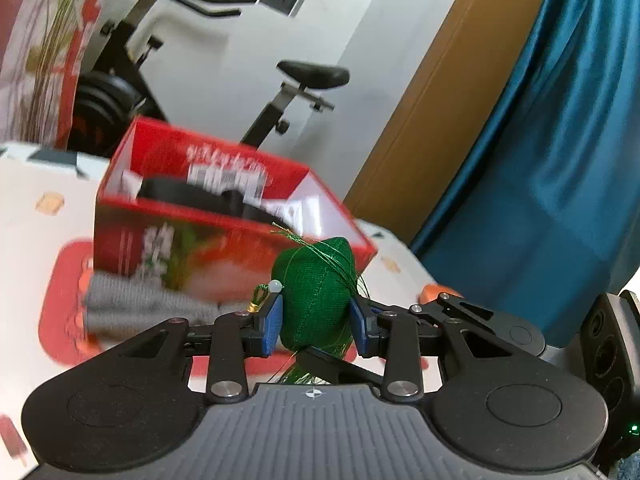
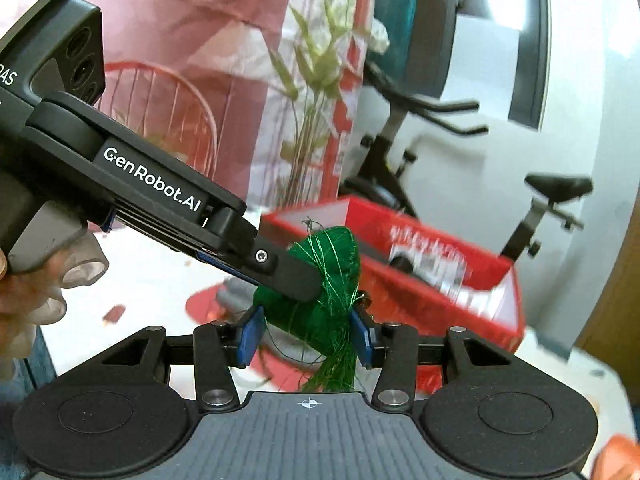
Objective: Organize soft objects
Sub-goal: 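Lift the green pouch with the left gripper over the red box, then drop the green pouch into the red box and open the left gripper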
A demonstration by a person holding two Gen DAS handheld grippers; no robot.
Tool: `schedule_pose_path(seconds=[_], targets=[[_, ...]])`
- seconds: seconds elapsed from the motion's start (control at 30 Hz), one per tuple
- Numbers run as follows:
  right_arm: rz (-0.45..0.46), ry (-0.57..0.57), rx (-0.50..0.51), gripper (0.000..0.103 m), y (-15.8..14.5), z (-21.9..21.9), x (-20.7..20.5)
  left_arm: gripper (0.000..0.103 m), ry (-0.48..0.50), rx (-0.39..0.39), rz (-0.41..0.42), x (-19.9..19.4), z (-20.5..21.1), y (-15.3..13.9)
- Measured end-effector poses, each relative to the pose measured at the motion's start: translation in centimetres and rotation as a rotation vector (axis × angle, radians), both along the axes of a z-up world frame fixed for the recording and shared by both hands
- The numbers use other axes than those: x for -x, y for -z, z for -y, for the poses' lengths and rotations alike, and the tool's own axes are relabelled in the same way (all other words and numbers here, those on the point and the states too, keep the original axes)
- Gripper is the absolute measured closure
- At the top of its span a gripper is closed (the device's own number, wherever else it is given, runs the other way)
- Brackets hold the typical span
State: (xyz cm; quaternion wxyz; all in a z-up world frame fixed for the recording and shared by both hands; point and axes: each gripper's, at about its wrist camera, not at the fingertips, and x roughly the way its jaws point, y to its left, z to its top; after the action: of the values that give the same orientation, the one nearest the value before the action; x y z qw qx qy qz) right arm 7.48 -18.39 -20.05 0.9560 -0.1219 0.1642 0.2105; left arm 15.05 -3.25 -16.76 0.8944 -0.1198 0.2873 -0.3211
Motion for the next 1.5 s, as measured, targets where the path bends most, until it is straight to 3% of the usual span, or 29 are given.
schedule_pose_path(seconds=[0.37, 0.67, 0.93, 1.17, 1.5], targets=[[0.12, -0.026, 0.034, 0.06, -8.0, 1.1, -4.4, 0.065, 0.017, 0.011, 0.127, -4.4, 1.1, -7.7], [0.159, -0.065, 0.11, 0.06, -10.9, 1.3, -11.1, 0.065, 0.005, 0.003, 0.156, -10.4, 2.3, -10.4], [0.088, -0.083, 0.117, 0.06, -10.2, 1.9, -17.8, 0.065, -0.009, 0.003, 0.081, -16.1, 3.2, -9.2], [-0.053, -0.069, 0.073, 0.06, -6.6, 3.0, -23.5, 0.065, -0.003, -0.036, -0.029, -20.7, 4.1, -5.5], [-0.22, -0.039, 0.05, 0.059, -2.7, 3.5, -28.3, 0.065, -0.013, -0.065, -0.141, -25.2, 4.5, -1.4]])
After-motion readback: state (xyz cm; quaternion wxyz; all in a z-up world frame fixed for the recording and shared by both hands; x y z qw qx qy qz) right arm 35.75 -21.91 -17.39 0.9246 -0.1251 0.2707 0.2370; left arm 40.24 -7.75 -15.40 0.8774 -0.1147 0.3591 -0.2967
